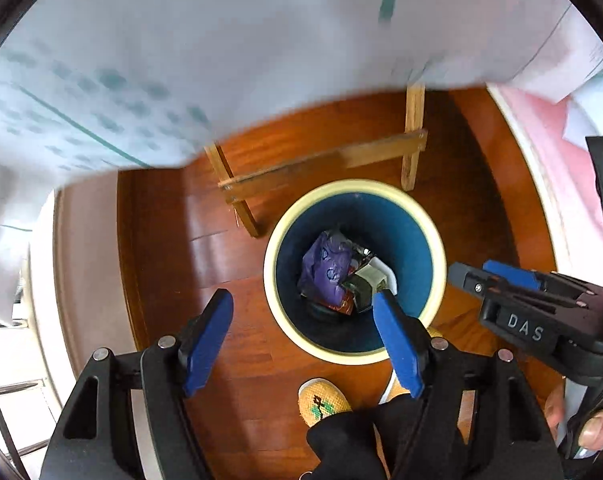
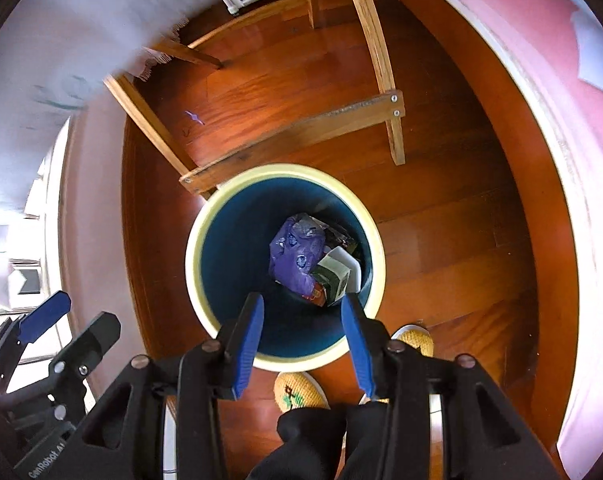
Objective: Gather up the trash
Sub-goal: 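Raise both tools back above the table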
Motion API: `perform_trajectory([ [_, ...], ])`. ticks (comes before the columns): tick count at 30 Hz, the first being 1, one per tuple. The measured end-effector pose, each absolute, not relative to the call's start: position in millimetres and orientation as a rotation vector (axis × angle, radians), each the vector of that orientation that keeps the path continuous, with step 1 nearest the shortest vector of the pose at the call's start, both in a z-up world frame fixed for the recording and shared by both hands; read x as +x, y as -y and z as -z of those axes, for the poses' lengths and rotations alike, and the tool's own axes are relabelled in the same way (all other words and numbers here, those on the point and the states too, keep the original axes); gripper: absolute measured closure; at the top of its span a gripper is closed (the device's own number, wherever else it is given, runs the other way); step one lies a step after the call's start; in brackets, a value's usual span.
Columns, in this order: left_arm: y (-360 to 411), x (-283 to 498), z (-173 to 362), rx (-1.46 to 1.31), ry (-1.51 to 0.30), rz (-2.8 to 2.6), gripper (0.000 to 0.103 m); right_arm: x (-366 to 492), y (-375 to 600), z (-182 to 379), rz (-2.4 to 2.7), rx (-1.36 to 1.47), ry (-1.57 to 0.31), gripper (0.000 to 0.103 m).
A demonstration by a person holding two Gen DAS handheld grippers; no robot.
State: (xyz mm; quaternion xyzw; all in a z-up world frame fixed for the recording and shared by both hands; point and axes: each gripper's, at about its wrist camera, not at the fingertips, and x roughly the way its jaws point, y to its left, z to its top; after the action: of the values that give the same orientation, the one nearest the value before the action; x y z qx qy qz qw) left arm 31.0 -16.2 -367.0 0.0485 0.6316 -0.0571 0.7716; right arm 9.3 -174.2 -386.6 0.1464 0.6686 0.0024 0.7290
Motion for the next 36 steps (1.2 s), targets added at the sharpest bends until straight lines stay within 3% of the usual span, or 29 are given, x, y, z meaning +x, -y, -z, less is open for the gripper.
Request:
perform_trajectory([
  [20, -8, 4, 115, 0.013, -1.178, 0.250, 0.027, -33, 170, 153, -0.045, 0.305, -1.368, 0.062],
  [36, 7, 14, -26, 0.083, -0.923, 0.393, 0.024, -26, 196, -19, 0.059, 0.236, -1.020, 0.062],
])
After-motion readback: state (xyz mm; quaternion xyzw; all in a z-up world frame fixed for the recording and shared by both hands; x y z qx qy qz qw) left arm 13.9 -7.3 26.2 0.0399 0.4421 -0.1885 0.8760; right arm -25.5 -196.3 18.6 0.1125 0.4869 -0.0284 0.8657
